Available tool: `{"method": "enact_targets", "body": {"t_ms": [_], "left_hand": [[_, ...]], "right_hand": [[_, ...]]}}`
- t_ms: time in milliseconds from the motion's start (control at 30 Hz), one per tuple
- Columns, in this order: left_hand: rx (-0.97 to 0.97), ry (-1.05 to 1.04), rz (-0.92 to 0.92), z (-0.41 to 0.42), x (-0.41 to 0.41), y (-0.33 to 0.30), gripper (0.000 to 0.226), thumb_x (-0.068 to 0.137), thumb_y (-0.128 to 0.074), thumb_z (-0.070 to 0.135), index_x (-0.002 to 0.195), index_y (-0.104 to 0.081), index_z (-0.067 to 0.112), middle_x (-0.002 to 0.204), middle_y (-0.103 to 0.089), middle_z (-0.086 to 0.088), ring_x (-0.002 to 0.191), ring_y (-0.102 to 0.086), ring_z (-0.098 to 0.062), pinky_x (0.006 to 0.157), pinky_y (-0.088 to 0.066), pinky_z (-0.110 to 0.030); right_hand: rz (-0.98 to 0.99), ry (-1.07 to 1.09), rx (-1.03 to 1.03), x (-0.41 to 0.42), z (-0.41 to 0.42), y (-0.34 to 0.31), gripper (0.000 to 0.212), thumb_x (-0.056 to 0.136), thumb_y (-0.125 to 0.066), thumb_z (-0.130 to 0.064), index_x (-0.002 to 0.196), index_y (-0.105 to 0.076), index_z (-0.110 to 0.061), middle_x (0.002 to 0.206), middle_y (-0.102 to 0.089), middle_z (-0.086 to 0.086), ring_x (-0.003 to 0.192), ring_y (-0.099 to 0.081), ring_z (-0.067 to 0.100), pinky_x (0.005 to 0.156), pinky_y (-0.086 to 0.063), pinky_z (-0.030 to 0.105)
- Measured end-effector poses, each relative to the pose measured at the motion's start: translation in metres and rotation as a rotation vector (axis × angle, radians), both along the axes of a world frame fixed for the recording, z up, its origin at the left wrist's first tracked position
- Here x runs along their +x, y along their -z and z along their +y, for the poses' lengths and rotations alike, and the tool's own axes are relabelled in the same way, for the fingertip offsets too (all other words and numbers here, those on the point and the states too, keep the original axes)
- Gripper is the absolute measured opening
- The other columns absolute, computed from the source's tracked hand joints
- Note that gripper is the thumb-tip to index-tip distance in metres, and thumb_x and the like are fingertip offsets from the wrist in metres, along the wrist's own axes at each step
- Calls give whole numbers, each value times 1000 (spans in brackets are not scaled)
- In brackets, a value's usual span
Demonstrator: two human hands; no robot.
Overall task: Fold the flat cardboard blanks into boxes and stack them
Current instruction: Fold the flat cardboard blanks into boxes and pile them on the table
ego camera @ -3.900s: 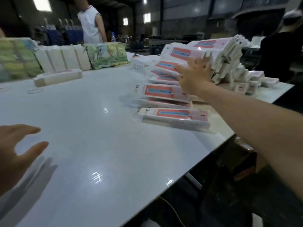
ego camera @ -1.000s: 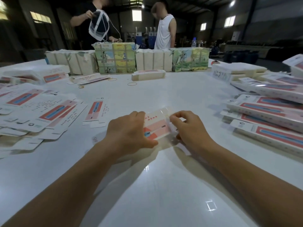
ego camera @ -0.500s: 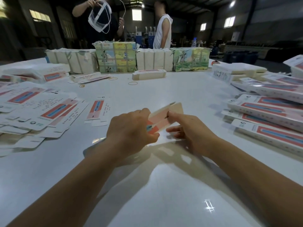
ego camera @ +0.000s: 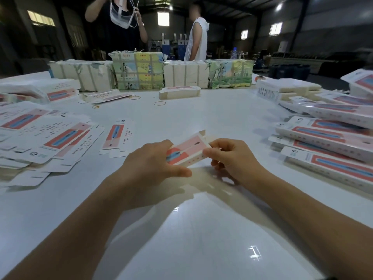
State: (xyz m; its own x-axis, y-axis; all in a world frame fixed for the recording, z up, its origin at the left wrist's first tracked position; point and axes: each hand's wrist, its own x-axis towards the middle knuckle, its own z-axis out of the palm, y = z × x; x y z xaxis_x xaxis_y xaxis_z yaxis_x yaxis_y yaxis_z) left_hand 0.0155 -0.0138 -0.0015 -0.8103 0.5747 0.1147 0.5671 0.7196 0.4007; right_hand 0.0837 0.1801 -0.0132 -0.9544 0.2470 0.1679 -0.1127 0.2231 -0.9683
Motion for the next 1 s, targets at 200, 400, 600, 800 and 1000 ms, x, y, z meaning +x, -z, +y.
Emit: {"method": "enact_targets", "body": {"t_ms": [200,400,600,800,1000], "left_hand": [[43,-59,144,-5,-4,1,52,67,-71,63,102,-44,35,93,-52,21,67,-60,-11,56,-46,-18],[71,-104,357,-4,1,5,59,68,-64,66,111,-46,30,106,-58,8,73,-56,-12,56,-44,-20],[-8,-66,438,7,7,9,66,70,-62,66,120,-47,26,106,-58,5,77,-50,-12,55,-37,-18],[-28,-30,431,6,7,9,82,61,-43,74,124,-47,23,110,-60,3,81,-50,-11,61,-43,-23],[-49,-44,479,8,9,12,86,59,-39,76,124,-50,20,109,-61,2,79,-45,-9,57,-35,-20]], "right_hand": [[216,362,235,1,0,4,29,83,-70,-27,104,-52,-29,99,-53,-9,78,-53,5,61,-42,8],[264,272,190,8,-10,2,22,87,-64,-13,75,-74,-28,77,-66,6,69,-60,24,71,-54,49],[224,185,137,7,-14,6,24,86,-67,-14,74,-72,-35,69,-64,-17,61,-57,2,58,-48,18],[138,130,208,5,-11,4,70,90,-62,-13,149,-27,-24,79,-58,5,74,-58,17,71,-53,30],[113,151,169,8,-14,3,21,86,-59,-8,103,-67,-18,84,-67,0,73,-58,13,75,-53,39]]}}
